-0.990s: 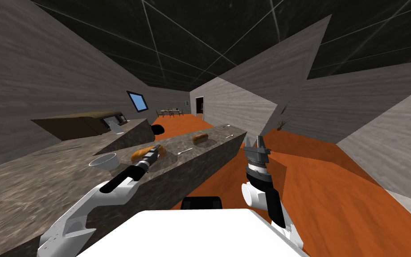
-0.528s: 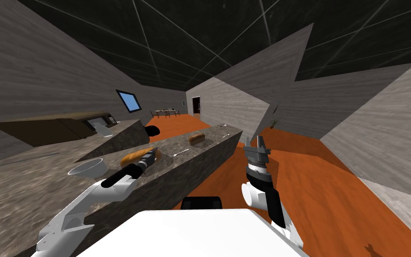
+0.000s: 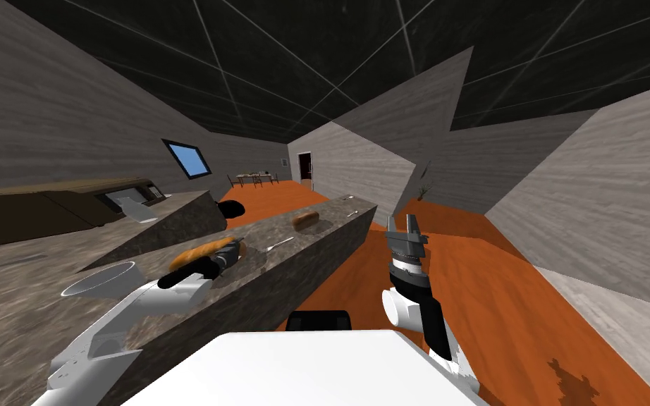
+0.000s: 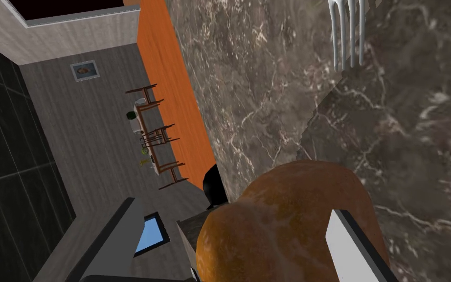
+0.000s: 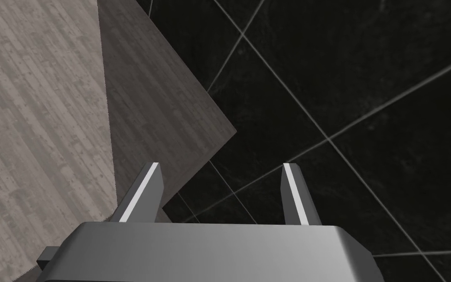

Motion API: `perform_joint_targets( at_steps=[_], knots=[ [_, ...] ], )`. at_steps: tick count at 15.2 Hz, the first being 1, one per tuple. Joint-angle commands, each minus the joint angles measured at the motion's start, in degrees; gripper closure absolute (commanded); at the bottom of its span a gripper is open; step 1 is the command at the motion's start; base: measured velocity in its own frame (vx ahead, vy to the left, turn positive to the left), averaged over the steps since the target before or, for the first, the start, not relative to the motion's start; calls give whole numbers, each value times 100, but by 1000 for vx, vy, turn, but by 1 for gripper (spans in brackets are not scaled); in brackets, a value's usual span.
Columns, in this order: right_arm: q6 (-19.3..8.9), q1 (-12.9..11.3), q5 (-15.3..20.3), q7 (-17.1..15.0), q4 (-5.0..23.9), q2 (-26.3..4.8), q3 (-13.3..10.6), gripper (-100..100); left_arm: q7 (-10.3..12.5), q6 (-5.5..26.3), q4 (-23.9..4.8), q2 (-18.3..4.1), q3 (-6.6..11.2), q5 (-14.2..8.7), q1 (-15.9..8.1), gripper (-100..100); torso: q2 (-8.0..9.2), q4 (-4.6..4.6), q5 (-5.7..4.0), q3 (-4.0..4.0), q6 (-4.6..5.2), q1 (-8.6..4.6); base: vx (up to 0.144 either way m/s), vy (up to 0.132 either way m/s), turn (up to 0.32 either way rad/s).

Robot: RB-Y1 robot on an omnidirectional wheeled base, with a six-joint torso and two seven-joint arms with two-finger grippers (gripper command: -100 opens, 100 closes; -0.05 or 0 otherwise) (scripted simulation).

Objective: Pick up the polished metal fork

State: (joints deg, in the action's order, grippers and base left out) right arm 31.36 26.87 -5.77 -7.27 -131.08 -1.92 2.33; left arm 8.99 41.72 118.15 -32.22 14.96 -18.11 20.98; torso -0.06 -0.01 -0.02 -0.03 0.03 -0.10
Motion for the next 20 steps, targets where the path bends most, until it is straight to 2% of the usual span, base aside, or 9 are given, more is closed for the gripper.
perform_joint_targets(
  at_steps=[1, 2, 3, 6, 7, 10, 11, 14, 20],
  knots=[
    [0, 0, 0, 0, 0, 0, 0, 0, 81, 286, -101, -73, 76, -114, -27, -100, 0, 0, 0, 0, 0, 0, 24, -27, -180],
    [0, 0, 0, 0, 0, 0, 0, 0, 81, 410, -101, -73, 76, -114, -27, -100, -1, -1, 0, -1, -1, -2, 21, -16, -90],
    [0, 1, 0, 0, 0, 0, 0, 0, 193, 550, -233, -179, 189, -276, -83, -100, 0, 0, 0, 0, -4, 0, 29, -25, -181],
    [0, 1, 0, 0, 0, 0, 0, 0, 193, 833, -233, -179, 189, -276, -83, -100, -3, -1, 0, -2, -4, 1, 24, -16, -85],
    [0, 1, 0, 0, 0, 0, 1, 0, 304, 1015, -364, -279, 300, -437, -138, -100, 1, -1, 0, 0, -6, 3, 14, -18, -170],
    [0, 1, 0, 0, 0, 0, 0, 0, 304, 1253, -364, -279, 300, -437, -138, -100, 1, 0, 0, 0, -4, 2, 18, -14, -84],
    [0, 1, 0, 0, 0, 0, 1, 0, 413, 1445, -496, -375, 409, -595, -192, -100, 2, 0, 0, 1, -6, 3, 22, -20, -120],
    [0, 1, 0, 0, 0, 0, 0, 0, 521, 1815, -626, -465, 516, -751, -244, -100, -2, -1, 0, -1, -3, 1, 30, -19, -162],
    [0, 0, 0, 0, 0, 0, 0, 0, 626, 2473, -755, -549, 619, -904, -294, -100, -1, 0, 0, -1, -1, 1, 24, -13, -106]
  ],
)
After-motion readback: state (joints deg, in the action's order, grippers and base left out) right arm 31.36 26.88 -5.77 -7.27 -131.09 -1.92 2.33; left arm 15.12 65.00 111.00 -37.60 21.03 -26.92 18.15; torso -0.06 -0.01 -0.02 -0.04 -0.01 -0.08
